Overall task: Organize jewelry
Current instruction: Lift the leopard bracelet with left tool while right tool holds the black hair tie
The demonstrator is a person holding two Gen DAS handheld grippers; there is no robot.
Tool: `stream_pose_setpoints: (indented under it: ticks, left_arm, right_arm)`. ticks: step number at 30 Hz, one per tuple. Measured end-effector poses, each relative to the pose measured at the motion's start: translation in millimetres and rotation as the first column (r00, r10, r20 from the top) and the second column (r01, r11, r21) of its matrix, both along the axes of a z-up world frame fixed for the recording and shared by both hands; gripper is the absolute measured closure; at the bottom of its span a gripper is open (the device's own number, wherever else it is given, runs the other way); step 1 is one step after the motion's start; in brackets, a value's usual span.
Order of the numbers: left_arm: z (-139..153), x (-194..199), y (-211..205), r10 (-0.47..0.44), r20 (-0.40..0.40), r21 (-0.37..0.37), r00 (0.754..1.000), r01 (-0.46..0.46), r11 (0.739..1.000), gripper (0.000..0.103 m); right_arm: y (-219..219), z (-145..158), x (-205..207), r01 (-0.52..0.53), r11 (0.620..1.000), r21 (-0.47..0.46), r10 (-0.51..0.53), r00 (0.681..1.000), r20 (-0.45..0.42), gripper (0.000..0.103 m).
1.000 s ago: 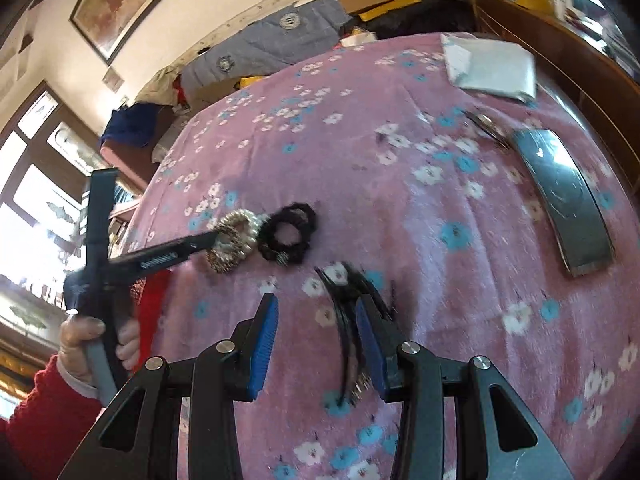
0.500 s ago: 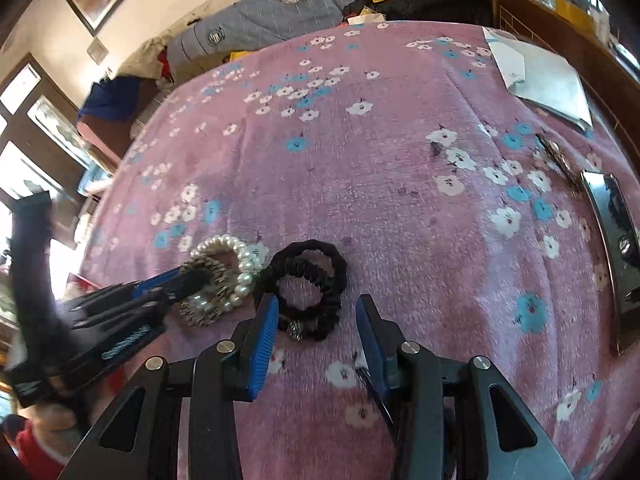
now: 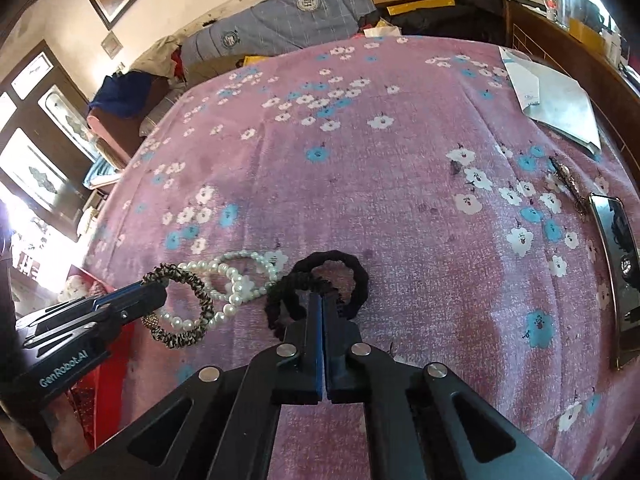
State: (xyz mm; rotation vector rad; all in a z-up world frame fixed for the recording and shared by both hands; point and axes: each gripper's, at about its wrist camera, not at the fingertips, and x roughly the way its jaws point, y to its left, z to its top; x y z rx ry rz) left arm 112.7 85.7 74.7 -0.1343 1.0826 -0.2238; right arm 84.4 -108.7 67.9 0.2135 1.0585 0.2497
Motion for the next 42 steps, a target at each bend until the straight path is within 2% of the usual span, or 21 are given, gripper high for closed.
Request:
stream_pose_setpoints:
  ticks: [6,10,11,12,14,17,20,25,34,38,39,40,41,42]
  left_arm:
    - [16.1,-20.4,18.1,0.027,0.013,-0.038,1.0,-0.027,0.999,0.094]
    - [18.7,-33.8,25.6,0.034,0.01,-0.047,0.999,-0.033,0.998,0.094]
    - [15.9,-37.6,27.5,0.034,0.004,-0.052,0.999,-0.034,0.998,0.094]
    - [12.8,-39.6,28.5,0.034,-0.005,-0.058,0.999,-0.034,0.998,0.094]
    - [3.5,-42.8,31.1,0.039,-0.031,-0.062,0.999,-0.04,0.997,0.094]
    - [-9.7,-48.6,36.0,0.053,-0.06,-0.052,0.997,-0.056,0.997,0.094]
    - [-16.2,-53.1,43.7,0.072,-0.072,-0.053,0.995,-0.076,0.996,0.094]
    - [-8.5,-57.5,57.4,0.094,-0.058,-0.081,0.994,-0.098,0.992,0.094]
    - [31.6,-79.4,78.6,0.098,-0.002,-0.119,0.995,-0.098,0.988,0.094]
    - [52.9,-92.9,96.6,0.094,0.029,-0.183,0.995,-0.088,0.979,0.094]
    - [54.5,-93.7,99.0,0.095,0.043,-0.179,0.995,-0.086,0.98,0.094]
    - [53.5,-92.6,99.1,0.102,0.039,-0.137,0.994,-0.096,0.986,0.094]
    - [52.5,-89.9,97.9,0.09,-0.002,-0.105,0.996,-0.09,0.99,0.094]
    - [58.1,-92.5,98.6,0.068,-0.005,-0.174,0.998,-0.068,0.982,0.094]
  right_arm:
    - [-5.2,12.2,-14.1,-0.009,0.998,0.065,0.009,1.0,0.012,0.102]
    - [-7.3,-2.4,-4.4,0.012,0.997,0.078,-0.009,0.999,-0.045,0.099]
    - [-8.5,-7.9,-1.0,0.029,0.997,0.076,-0.024,0.998,-0.061,0.091]
    - [-8.5,-11.7,1.0,0.04,0.997,0.067,-0.036,0.997,-0.069,0.076]
    - [-7.9,-17.1,4.0,0.061,0.997,0.054,-0.058,0.996,-0.068,0.065]
    - [-3.4,-23.2,9.0,0.069,0.997,0.021,-0.068,0.995,-0.069,0.065]
    - [-0.4,-27.0,12.1,0.058,0.998,0.009,-0.057,0.996,-0.075,0.095]
    - [-4.8,-16.2,3.3,0.077,0.997,0.028,-0.076,0.996,-0.046,0.095]
    - [-10.1,23.7,-25.9,0.077,0.99,0.115,-0.08,0.997,0.021,0.095]
    - [-5.3,43.7,-39.5,0.067,0.985,0.159,-0.076,0.996,0.052,0.095]
    - [-3.3,47.3,-42.7,0.06,0.984,0.168,-0.071,0.996,0.056,0.095]
    - [0.4,49.9,-45.7,0.054,0.985,0.163,-0.064,0.996,0.06,0.095]
    - [3.8,51.3,-47.8,0.048,0.987,0.156,-0.059,0.996,0.064,0.095]
    - [7.3,52.3,-50.6,0.041,0.987,0.154,-0.052,0.996,0.066,0.095]
